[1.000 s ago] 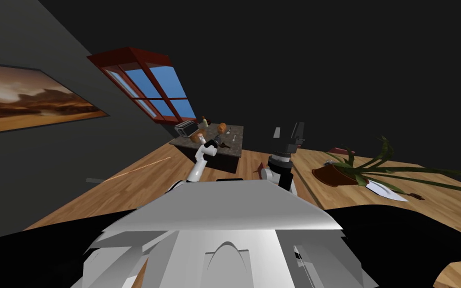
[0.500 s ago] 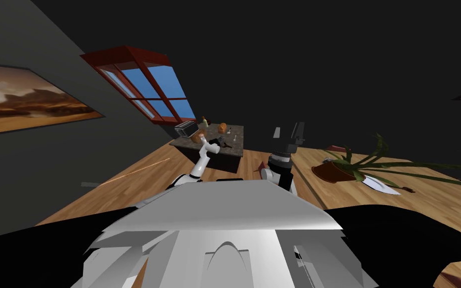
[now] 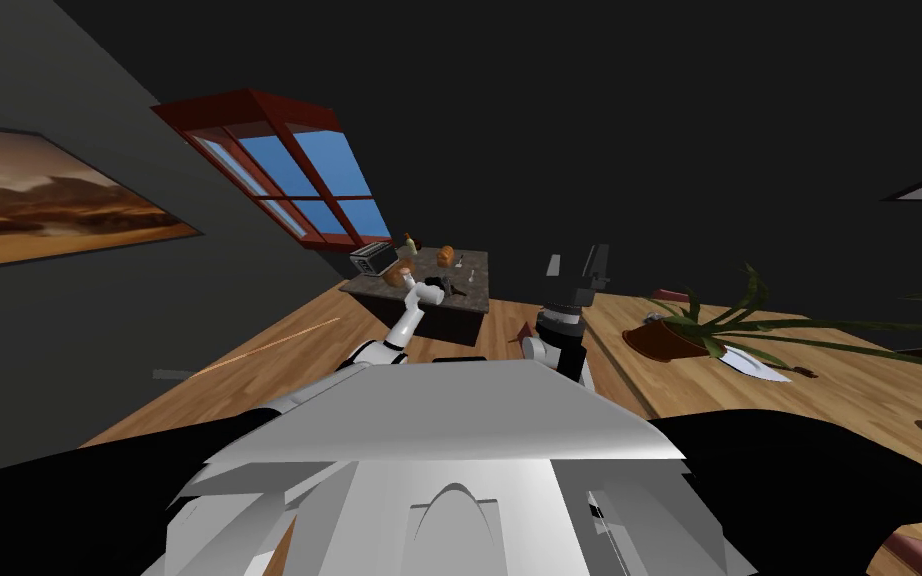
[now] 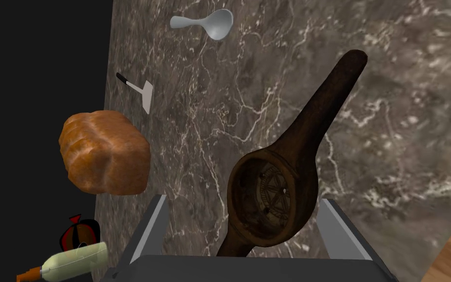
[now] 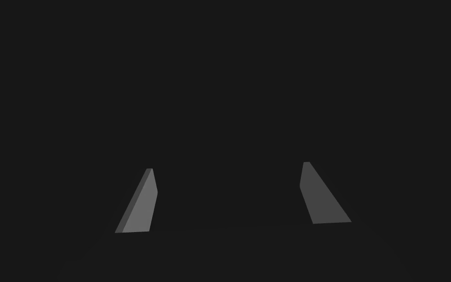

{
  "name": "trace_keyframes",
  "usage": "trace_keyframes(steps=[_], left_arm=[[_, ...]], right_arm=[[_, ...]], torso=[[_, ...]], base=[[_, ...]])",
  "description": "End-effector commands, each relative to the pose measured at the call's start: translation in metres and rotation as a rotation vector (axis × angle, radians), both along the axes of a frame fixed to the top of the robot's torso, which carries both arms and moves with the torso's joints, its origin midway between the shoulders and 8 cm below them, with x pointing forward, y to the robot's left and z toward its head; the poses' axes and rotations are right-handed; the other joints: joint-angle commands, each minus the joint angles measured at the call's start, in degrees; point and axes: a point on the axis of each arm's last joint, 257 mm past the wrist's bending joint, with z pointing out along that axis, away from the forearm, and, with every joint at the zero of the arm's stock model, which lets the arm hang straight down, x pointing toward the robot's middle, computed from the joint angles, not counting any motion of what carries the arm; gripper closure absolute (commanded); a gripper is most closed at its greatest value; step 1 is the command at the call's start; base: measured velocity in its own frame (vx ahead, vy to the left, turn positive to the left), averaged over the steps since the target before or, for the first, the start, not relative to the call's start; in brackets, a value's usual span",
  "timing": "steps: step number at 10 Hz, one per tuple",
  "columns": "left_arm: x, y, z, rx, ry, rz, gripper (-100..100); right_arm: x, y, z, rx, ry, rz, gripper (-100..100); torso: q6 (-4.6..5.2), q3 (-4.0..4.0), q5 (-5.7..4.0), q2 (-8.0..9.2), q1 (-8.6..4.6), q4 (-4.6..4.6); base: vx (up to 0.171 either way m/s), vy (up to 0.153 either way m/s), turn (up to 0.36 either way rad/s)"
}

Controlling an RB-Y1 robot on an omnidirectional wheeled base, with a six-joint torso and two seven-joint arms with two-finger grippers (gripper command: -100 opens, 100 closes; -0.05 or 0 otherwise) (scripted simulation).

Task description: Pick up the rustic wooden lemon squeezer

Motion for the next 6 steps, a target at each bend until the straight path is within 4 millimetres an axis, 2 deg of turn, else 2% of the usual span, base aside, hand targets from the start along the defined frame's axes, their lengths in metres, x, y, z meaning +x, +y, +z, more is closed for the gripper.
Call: trace_keyframes(steps=[1, 3, 4, 5, 6], left_arm=[[-0.009, -0.001, -0.021, 0.009, 0.070, 0.007, -100], [-0.016, 0.001, -0.037, 0.019, 0.114, 0.014, -100], [-0.013, 0.000, -0.030, 0.015, 0.099, 0.011, -100], [-0.013, 0.000, -0.032, 0.016, 0.103, 0.012, 0], [-0.006, 0.023, -0.037, 0.018, 0.107, 0.023, -100]], right_arm=[[0.000, 0.000, 0.000, 0.000, 0.000, 0.000, 0], [0.000, 0.000, 0.000, 0.000, 0.000, 0.000, 0], [0.000, 0.000, 0.000, 0.000, 0.000, 0.000, 0], [0.000, 0.000, 0.000, 0.000, 0.000, 0.000, 0], [0.000, 0.000, 0.000, 0.000, 0.000, 0.000, 0]], torso=[[0.00, 0.00, 0.00, 0.00, 0.00, 0.00], [-0.01, 0.00, 0.00, 0.00, 0.01, 0.00], [0.00, -0.01, -0.01, -0.03, -0.05, 0.00], [0.00, 0.00, -0.02, -0.01, -0.10, 0.00], [0.00, 0.01, -0.03, 0.01, -0.13, 0.00]], base=[[0.004, 0.046, -0.031], [0.009, 0.030, -0.016], [0.007, 0.007, -0.001], [0.000, 0.000, 0.000], [-0.013, -0.058, -0.103]])
